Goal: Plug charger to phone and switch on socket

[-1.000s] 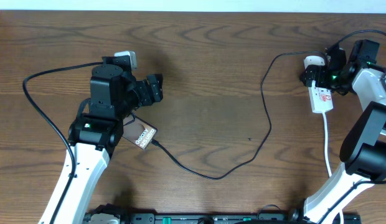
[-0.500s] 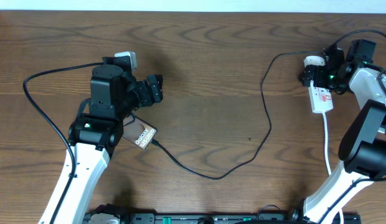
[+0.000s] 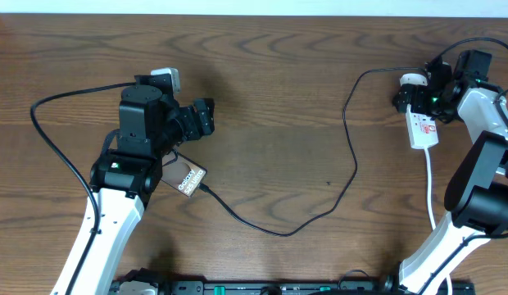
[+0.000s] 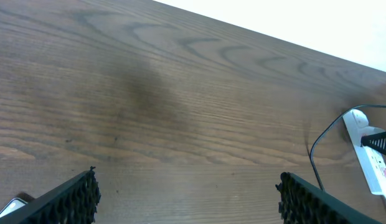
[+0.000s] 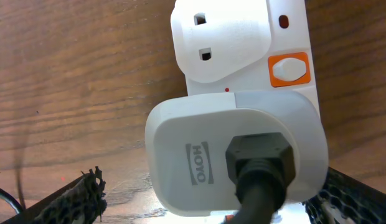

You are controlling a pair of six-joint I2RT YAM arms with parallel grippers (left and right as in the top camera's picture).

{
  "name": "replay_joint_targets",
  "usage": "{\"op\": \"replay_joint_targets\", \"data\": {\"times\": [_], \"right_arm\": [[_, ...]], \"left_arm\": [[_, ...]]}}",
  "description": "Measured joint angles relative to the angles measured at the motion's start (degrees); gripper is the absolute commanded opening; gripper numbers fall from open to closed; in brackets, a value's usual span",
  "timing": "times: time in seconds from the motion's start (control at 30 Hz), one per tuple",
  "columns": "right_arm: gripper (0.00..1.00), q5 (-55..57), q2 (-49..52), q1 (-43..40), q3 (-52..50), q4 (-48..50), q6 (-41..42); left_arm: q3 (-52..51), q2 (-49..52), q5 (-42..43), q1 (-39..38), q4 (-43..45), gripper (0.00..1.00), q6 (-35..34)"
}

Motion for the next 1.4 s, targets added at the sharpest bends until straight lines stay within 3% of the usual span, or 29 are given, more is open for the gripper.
{"op": "replay_joint_targets", "data": {"times": [1.1,1.4], "right_arm": [[0.83,-1.6,1.8,-0.8,2.3,-2.1,1.9],[0.84,-1.6,1.4,-0.9,1.0,-1.2,2.1]], "left_arm": [[0.0,0.0,0.0,0.0,-0.6,0.89,0.0],[0.0,0.0,0.0,0.0,-0.7,0.89,0.0]]}}
